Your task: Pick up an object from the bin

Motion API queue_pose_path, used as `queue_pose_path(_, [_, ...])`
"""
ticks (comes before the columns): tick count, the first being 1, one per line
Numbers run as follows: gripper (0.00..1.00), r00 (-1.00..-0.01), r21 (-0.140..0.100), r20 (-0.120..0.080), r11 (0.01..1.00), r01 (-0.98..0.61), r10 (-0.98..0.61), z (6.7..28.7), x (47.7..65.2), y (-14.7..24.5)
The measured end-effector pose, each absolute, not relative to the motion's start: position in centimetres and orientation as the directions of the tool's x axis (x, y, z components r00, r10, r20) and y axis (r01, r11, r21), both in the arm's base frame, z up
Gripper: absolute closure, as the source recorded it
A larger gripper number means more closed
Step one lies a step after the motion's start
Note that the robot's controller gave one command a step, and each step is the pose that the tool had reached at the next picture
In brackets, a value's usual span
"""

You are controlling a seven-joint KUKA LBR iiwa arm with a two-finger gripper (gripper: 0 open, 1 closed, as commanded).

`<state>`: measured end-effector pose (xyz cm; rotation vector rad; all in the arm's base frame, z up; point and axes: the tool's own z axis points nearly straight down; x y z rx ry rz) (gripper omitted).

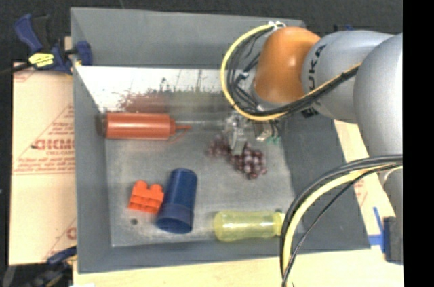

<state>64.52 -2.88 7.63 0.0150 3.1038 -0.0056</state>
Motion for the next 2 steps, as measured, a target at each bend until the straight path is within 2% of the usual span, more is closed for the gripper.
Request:
queue_pose_path(1, [1.0,-0.999,-0.004,-0.038,1.0,0.009,0.009,7.63,64.51,-2.88])
queue_pose_path(2, [1.0,-0.999,-0.001,-0.048,1.0,0.02,0.02,7.53,64.23,-3.23])
